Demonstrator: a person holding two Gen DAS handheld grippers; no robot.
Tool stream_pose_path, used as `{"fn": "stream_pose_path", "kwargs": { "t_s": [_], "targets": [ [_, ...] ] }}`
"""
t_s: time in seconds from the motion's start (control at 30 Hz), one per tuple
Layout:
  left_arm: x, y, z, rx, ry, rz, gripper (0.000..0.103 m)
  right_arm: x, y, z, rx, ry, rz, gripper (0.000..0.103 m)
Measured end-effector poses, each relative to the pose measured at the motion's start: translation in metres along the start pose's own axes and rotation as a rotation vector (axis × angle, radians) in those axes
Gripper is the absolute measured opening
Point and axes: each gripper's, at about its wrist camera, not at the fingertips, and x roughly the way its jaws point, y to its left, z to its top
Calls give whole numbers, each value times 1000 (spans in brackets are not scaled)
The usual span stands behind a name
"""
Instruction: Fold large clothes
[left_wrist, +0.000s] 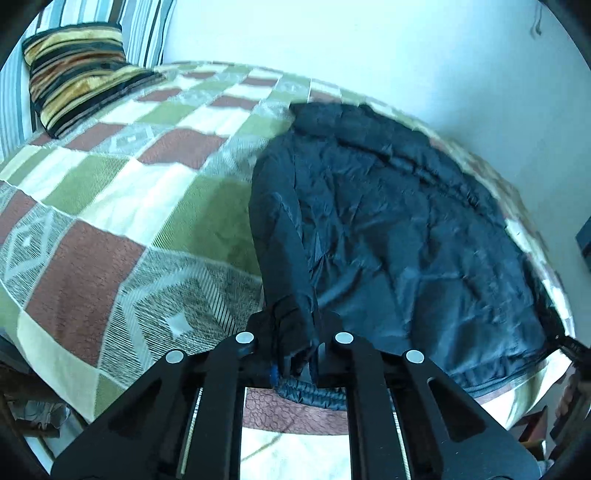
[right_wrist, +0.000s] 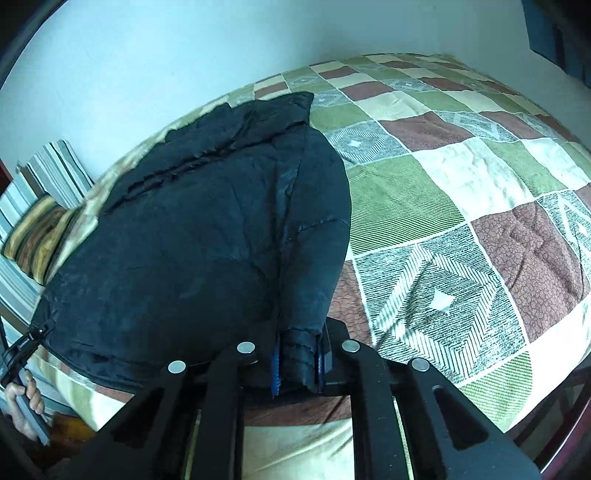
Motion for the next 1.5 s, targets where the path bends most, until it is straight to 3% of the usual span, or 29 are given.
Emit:
{"fn": "stream_pose_path", "kwargs": {
  "t_s": [0.13, 0.47, 0.6, 0.73, 0.93, 1.1, 1.2, 1.33, 1.43, 1.47, 1.5],
  "targets": [
    [-24, 1, 17, -65, -49, -67, 10, -16, 0, 12, 52, -28, 95, 11],
    [-15, -14, 105, -36, -151, -65, 10, -10, 12, 95, 131, -96, 266, 10],
    [25, -28, 151, -3, -158, -13, 10, 18, 12, 133, 155, -96, 279, 10],
    [88, -26, 181, -39, -80, 26, 10, 66, 7, 165, 200, -61, 252, 10],
    [173, -21, 188, -38, 45, 82, 10, 142, 11, 178, 206, 54, 168, 10],
    [195, -24, 183, 27, 68, 102, 11, 160, 15, 179, 188, 82, 148, 11],
    [179, -25, 187, 48, 39, 76, 17, 150, 20, 183, 149, 71, 149, 17],
    [151, -17, 193, 12, -10, 18, 56, 124, 20, 185, 140, 30, 178, 32],
    [130, -10, 195, 0, -65, 5, 70, 108, 17, 185, 137, -1, 197, 46],
    [124, -7, 194, 4, -87, 12, 71, 103, 16, 185, 134, -11, 212, 55],
    [117, -2, 192, 14, -108, 20, 71, 100, 15, 184, 131, -17, 216, 57]
  ]
}}
